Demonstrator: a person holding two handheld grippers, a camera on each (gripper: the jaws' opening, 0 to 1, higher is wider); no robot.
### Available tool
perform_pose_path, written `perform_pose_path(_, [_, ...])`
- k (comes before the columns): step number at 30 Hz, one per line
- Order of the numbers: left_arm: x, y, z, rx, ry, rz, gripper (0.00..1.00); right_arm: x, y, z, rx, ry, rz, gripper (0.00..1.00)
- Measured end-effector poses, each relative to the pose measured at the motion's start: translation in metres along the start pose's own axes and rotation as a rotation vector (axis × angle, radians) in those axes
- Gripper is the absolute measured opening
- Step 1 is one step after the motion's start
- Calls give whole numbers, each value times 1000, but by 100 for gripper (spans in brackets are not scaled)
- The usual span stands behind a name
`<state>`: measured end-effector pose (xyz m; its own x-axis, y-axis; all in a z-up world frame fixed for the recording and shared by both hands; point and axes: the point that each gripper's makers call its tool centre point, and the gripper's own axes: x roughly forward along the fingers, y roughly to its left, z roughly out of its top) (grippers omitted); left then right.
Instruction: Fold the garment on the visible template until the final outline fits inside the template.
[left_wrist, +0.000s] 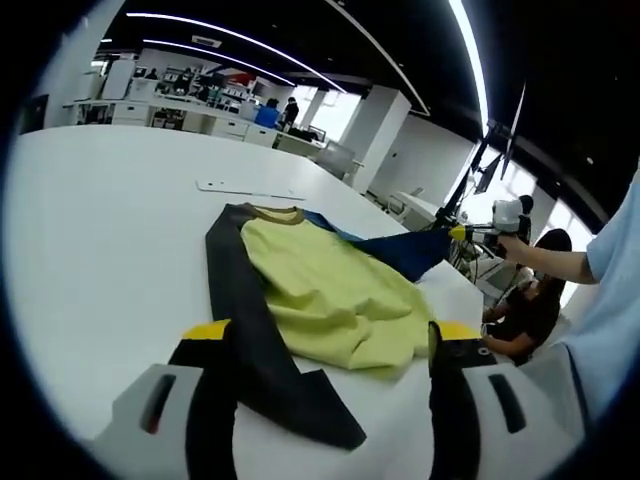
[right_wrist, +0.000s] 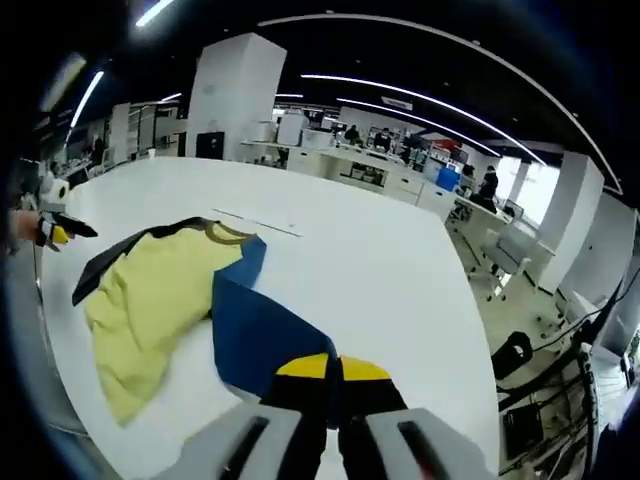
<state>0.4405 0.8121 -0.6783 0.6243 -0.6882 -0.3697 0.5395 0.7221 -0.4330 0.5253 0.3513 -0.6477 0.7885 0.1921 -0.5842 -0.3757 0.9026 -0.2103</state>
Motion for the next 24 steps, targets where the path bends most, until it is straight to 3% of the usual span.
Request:
perform_pose_path(7, [8,4,-1,-9,14,7,75,32,-37,-21,35,95,-25,0])
perform_pose_path(9, [10,5,-1,-10,15,11,75,40,-53,-32,28,159,-48,0])
perform_pose_path(12, [11,7,0,-19,15,15,75,53,-77,-35,57,176,-71,0])
perform_pose_path(18, [15,15,1,-36,13,30,75,72,-122,-43,148,231,-124,0])
perform_pose_path(24, [19,21,-1,-58,15,45,75,85,-141,-57,253,294,-145,0])
